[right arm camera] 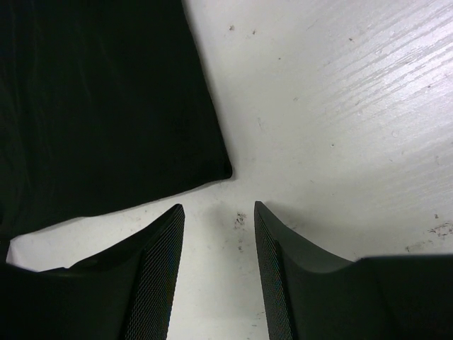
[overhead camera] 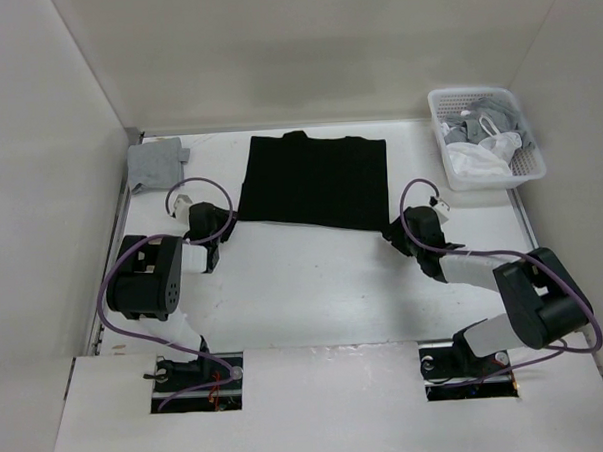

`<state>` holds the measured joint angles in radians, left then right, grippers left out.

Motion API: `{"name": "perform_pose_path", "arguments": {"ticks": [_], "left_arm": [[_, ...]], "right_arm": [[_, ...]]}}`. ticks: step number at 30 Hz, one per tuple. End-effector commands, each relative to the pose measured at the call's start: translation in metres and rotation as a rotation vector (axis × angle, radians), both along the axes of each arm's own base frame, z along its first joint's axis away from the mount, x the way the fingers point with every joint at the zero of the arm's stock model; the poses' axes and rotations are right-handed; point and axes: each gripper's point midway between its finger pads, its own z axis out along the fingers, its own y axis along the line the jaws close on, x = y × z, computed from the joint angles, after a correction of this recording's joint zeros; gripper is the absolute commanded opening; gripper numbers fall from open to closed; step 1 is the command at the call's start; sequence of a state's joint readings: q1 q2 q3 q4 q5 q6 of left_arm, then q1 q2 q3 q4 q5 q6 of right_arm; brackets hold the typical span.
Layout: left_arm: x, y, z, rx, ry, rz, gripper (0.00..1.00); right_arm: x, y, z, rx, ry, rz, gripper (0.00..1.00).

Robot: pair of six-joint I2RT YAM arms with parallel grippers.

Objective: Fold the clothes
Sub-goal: Fold the tank top

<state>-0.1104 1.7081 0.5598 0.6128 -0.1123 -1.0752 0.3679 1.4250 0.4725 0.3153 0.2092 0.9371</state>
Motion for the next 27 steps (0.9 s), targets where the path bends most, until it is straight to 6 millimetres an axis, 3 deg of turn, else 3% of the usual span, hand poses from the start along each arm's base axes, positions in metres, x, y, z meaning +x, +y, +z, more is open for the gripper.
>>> {"name": "perform_pose_path", "arguments": {"ticks": [1, 8, 11, 15, 21, 27], "left_arm": [[-0.006, 0.003, -0.002, -0.045, 0.0, 0.007, 0.31], [-0.012, -0.003, -0.009, -0.029, 0.036, 0.011, 0.34], [-0.011, -0.013, -0.007, -0.036, 0.031, -0.012, 0.35], [-0.013, -0.011, -0.003, -0.022, 0.019, -0.012, 0.38], [-0.009, -0.007, -0.011, -0.019, 0.042, -0.003, 0.18], [0.001, -0.007, -0.011, -0.043, 0.029, 0.011, 0.08]], "right_arm": [[0.014, 0.001, 0.014, 0.04, -0.056, -0.047, 0.49], [0.017, 0.001, 0.016, 0.045, -0.065, -0.056, 0.48], [0.017, 0.001, 0.016, 0.045, -0.065, -0.052, 0.47], [0.017, 0.001, 0.016, 0.043, -0.066, -0.054, 0.47], [0.02, 0.002, 0.015, 0.042, -0.058, -0.056, 0.44], [0.021, 0.003, 0.013, 0.046, -0.043, -0.063, 0.42]]}}
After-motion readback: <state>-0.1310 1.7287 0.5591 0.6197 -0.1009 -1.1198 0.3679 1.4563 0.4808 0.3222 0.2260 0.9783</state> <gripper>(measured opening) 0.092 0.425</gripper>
